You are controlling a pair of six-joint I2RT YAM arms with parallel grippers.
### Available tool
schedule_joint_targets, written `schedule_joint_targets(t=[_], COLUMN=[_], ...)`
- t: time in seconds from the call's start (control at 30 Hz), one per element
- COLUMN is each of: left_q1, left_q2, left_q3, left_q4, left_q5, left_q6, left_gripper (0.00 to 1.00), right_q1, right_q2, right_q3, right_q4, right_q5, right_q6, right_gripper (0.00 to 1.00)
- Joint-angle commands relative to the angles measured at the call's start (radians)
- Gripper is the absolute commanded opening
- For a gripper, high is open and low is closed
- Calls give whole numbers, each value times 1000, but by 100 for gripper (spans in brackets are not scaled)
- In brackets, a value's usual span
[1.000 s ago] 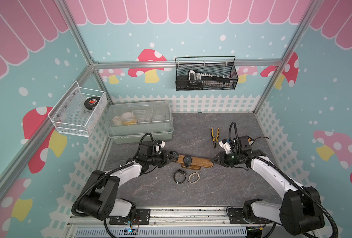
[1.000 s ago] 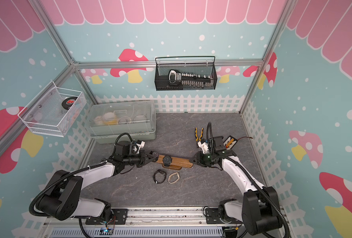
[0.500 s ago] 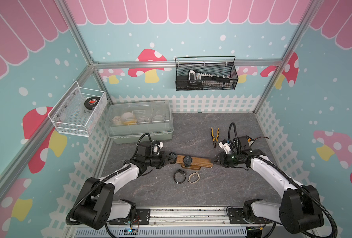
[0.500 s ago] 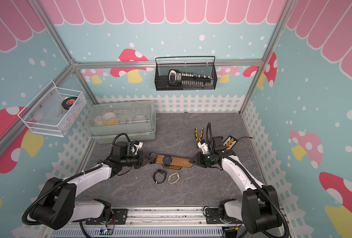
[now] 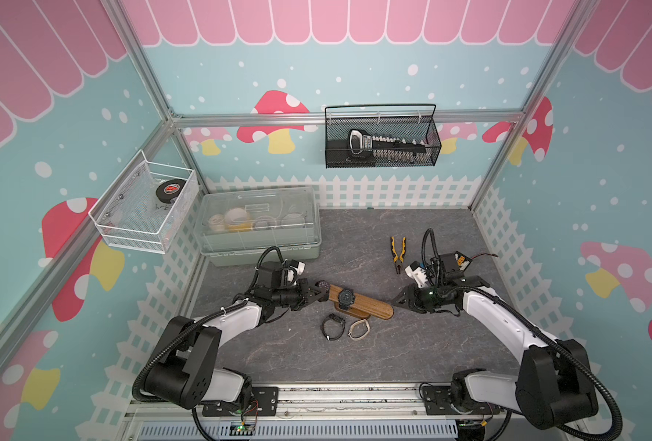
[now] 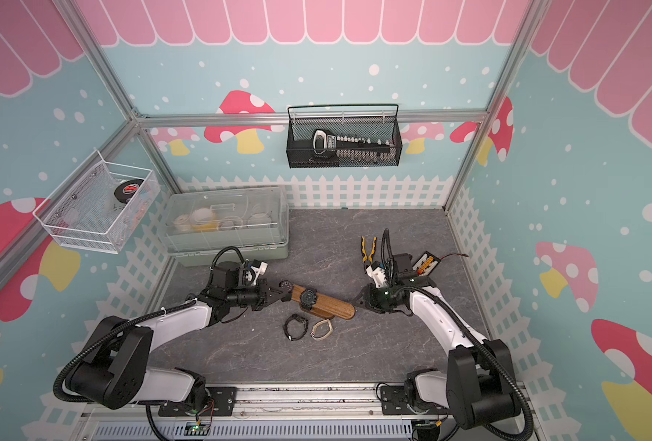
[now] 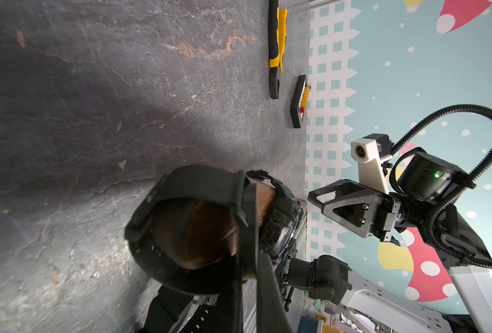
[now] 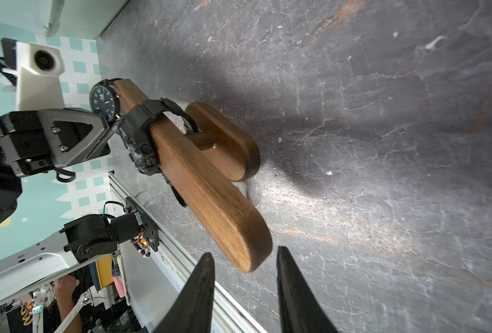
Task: Place watch on stand
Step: Place the watch on the stand.
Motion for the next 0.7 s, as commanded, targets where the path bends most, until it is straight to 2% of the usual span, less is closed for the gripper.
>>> schedule_joint_targets(t=[0.0, 0.3, 0.67], left_q1=[2, 2, 2], left_q2=[-10, -60, -95], left_q3=[-13, -15, -36], left_q4=[-25, -75, -81], left_q5=[0, -14, -12], left_q6=[-5, 12, 1], left_gripper=[0, 0, 0], right_q1=[2, 38, 41], right_q2=[28, 42, 100], right_q3=[-1, -43, -47], right_q4=[-21, 86, 129], right_q5=[-3, -56, -31], right_q6=[-35, 15, 25], right_gripper=[36, 39, 34])
